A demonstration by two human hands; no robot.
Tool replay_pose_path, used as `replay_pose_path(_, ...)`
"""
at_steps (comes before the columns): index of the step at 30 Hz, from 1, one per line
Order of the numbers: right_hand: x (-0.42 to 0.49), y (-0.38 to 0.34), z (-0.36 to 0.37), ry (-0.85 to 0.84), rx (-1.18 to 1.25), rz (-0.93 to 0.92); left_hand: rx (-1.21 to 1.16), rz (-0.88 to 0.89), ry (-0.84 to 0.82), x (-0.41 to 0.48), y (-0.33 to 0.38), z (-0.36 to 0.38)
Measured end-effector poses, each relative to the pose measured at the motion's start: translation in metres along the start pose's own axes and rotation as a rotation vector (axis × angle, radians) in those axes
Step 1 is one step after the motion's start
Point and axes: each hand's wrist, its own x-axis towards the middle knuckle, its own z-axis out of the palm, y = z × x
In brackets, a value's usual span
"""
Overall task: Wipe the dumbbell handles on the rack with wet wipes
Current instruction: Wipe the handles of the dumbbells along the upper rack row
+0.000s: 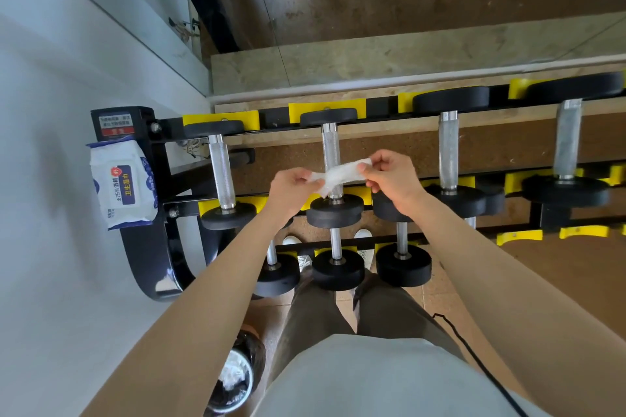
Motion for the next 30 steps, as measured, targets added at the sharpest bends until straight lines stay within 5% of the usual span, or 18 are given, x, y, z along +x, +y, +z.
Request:
replay_pose_path(3, -0.004, 0.01, -0.01, 0.007, -0.159, -0.023, 0.249, 0.104, -0.109, -0.011, -0.003, -0.001)
replay_pose_path(7, -0.012, 0.011, 0.013, -0.156, -0.53, -0.098, 0.507, 0.069, 0.007, -0.014, -0.007, -0.009)
replay_pose_path(11, -0.01, 0.006, 0.024, -0.117, -0.614, -0.083, 0.522, 0.037, 0.083, -0.015, -0.006, -0.009)
replay_pose_path(17, -0.002, 0.012, -0.003, 0.021, -0.85, -0.038, 0.423, 0.223, -0.114, -0.026, 0.015, 0.012)
replay_pose_path(25, -0.013, 0.003, 0.021, -0.08, -0.71, -0.095, 0.513, 0.089, 0.039, -0.014, -0.004, -0.012)
replay_pose_path(30, -0.006, -0.004, -0.007, 0.287, -0.464, -0.042, 0.218, 0.188, -0.004, -0.004, 0.01, -0.004)
